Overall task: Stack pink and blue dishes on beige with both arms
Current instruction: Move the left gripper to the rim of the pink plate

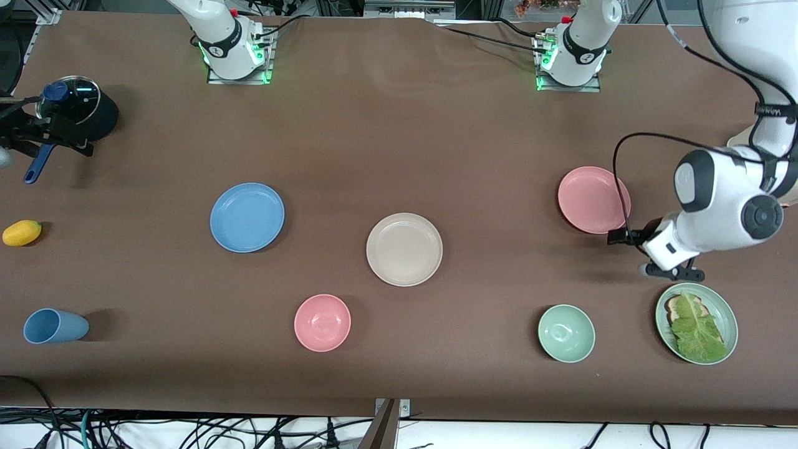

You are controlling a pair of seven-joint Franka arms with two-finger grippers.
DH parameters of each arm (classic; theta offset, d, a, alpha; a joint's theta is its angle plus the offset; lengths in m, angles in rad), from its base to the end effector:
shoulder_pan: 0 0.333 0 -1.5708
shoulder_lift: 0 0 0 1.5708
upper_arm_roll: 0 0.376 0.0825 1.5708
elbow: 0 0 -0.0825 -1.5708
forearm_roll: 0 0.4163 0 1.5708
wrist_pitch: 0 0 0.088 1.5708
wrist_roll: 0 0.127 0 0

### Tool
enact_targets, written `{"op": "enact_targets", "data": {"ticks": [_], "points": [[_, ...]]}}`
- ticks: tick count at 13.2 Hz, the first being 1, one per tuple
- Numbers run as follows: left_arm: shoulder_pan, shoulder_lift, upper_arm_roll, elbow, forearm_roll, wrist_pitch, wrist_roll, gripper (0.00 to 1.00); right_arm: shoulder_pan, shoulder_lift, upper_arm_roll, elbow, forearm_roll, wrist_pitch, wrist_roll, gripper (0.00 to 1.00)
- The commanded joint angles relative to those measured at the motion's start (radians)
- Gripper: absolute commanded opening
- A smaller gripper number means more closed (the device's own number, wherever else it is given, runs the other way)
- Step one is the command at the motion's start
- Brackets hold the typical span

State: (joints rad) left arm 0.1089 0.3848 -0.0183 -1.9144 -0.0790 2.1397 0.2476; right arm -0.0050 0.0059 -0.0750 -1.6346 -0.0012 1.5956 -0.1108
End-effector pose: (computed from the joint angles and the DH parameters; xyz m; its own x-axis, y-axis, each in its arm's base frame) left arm 0.6477 0.0547 0.2958 0.9836 -0.1142 -0.1393 -0.1003 -0.9896 0.1030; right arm 0.5861 -0.0470 0.6310 0.9985 0.0309 -0.0448 0.0308 -0.9995 -0.0033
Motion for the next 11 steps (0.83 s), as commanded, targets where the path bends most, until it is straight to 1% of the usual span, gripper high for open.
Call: {"op": "enact_targets", "data": {"ticks": [1,3,4,6,8,11], "points": [[0.002,-0.139,0.060,-0.170,-0.083,0.042,0.157,1.00,0.003,0.006,-0.003,0.024,0.004,-0.023,0.000,1.00],[0.003,-0.156,0.096,-0.219,-0.099,0.066,0.196,1.00,0.003,0.005,-0.003,0.024,0.003,-0.022,0.000,1.00],[0.009,-0.156,0.103,-0.245,-0.117,0.095,0.229,1.00,0.003,0.005,-0.003,0.024,0.003,-0.022,0.000,1.00],[0.012,-0.146,0.124,-0.290,-0.210,0.152,0.344,1.00,0.003,0.005,-0.003,0.024,0.004,-0.022,0.000,1.00],[0.024,-0.124,0.129,-0.310,-0.261,0.186,0.419,1.00,0.003,0.006,-0.003,0.024,0.004,-0.022,0.000,1.00],[0.028,-0.122,0.139,-0.328,-0.268,0.187,0.438,1.00,0.003,0.006,-0.003,0.024,0.004,-0.023,0.000,1.00]]}}
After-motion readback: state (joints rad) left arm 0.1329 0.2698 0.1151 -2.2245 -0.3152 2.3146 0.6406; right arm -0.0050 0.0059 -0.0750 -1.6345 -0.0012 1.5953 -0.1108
